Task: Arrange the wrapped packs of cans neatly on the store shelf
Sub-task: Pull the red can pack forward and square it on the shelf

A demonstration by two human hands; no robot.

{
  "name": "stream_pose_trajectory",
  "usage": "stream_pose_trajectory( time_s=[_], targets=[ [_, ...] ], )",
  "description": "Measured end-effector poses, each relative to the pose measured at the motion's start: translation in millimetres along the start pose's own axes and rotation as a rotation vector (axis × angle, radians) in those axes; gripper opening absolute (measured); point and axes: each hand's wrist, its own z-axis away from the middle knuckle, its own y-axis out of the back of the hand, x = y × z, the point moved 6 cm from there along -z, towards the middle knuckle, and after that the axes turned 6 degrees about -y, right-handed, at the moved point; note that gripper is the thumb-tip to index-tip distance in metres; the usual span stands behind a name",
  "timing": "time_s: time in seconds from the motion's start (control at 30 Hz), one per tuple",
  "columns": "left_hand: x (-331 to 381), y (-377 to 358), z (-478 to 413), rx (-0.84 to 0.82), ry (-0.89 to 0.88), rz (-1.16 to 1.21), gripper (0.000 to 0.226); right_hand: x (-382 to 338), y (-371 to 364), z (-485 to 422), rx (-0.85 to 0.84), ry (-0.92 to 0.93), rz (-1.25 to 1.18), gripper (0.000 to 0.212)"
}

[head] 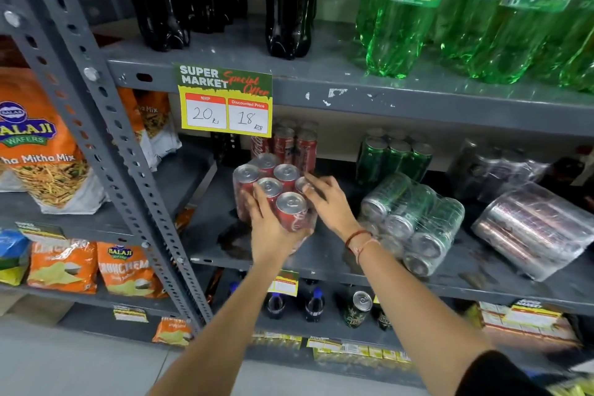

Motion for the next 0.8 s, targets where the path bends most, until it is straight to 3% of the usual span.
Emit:
stream_pose_trajectory(
  time_s=[0.13,0.2,0.33,0.4,0.47,0.6,0.7,0.8],
  targets=[
    [-13,30,-32,-0.26,-0.102,0.008,0.139,-9,-8,40,0.173,0.024,-0.001,0.046],
    [-14,43,-49,-0.431,-0.164,-0.095,0.135,-21,-22,58,0.231,0.022,0.052,0.051],
    [-13,66,-72,-0.619,-0.256,-0.403,0.126,-47,-63,80,0.178,0.022,0.12,0.062],
    [-10,69,-73,-0.589,-0.29,-0.538,0.115,-53,-67,80,0.13,0.036,0.118,0.06],
    [-12,68,-64,-0.506,-0.218,-0.583,0.111,-51,-53,72,0.123,0.051,0.074,0.053],
    [-11,45,-20,-0.324,0.148,-0.141,0.133,-38,-9,26,0.119,0.049,0.085,0.059],
    [-1,22,-2,-0.098,0.216,0.087,0.136,-37,-4,-21,-0.065,0.032,0.219,0.074],
    [1,17,-2,0.037,0.206,0.108,0.121,-31,-17,-48,-0.287,0.01,0.332,0.082]
  ],
)
